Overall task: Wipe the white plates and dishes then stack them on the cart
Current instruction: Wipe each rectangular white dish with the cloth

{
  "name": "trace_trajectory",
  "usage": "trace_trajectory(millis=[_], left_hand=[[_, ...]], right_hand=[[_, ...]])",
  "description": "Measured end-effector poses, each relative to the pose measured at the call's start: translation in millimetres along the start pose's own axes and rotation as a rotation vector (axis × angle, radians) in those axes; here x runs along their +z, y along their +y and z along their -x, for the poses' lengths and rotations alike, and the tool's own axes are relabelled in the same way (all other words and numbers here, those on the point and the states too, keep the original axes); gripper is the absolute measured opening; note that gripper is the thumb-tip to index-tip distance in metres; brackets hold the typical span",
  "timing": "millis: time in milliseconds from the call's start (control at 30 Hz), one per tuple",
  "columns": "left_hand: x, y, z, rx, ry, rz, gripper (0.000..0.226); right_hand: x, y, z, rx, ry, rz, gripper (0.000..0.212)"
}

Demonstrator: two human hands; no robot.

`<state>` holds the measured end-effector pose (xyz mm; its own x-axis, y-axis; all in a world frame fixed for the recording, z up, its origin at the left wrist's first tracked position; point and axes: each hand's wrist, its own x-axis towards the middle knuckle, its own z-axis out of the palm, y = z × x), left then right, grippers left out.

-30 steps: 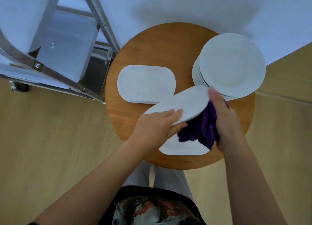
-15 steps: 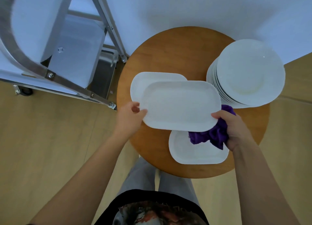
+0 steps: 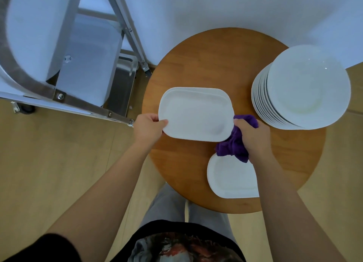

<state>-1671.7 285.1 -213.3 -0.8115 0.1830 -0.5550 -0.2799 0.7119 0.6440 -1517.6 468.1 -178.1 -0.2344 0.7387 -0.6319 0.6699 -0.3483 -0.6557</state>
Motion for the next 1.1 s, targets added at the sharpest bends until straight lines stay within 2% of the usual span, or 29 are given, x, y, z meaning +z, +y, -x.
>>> trace_trajectory(millis=[100,200,333,467,600,700,800,867,1000,1100], left_hand=[[3,-4,-8,0.069,0.062,-0.196,0.012],[8,-8,-13,0.104,0.050,-0.354,0.022],[19,-9,-15,0.084,0.018,-0.342,0.043],[28,-17,-4,0.030,0.029,-0.261,0.045],[38,-32,31,-0.073,0.044,-0.195,0.050],[56,-46,68,-0.084,-0.057,-0.305,0.042],[85,-55,102,-0.064,-0.273,-0.439,0.034],[106,-55,117,-0.068,-0.353,-0.492,0.031],[128,-50,127,-0.093,-0.306,-0.564,0.029],[130,-50,123,-0.044,-0.304,-0.611,0.026]], right_hand=[[4,0,0,-0.012,0.033,-0.004,0.013],[4,2,2,-0.029,0.053,-0.017,0.016],[-3,10,7,-0.017,0.053,-0.048,0.012],[-18,22,15,-0.043,0.053,-0.119,0.007],[-43,34,24,-0.083,0.048,-0.173,0.015],[-66,47,30,-0.117,0.069,-0.225,0.020],[-90,61,35,-0.134,0.112,-0.279,0.008],[-106,72,36,-0.143,0.148,-0.316,0.008],[-129,89,35,-0.151,0.163,-0.303,0.016],[-139,99,32,-0.154,0.141,-0.267,0.022]])
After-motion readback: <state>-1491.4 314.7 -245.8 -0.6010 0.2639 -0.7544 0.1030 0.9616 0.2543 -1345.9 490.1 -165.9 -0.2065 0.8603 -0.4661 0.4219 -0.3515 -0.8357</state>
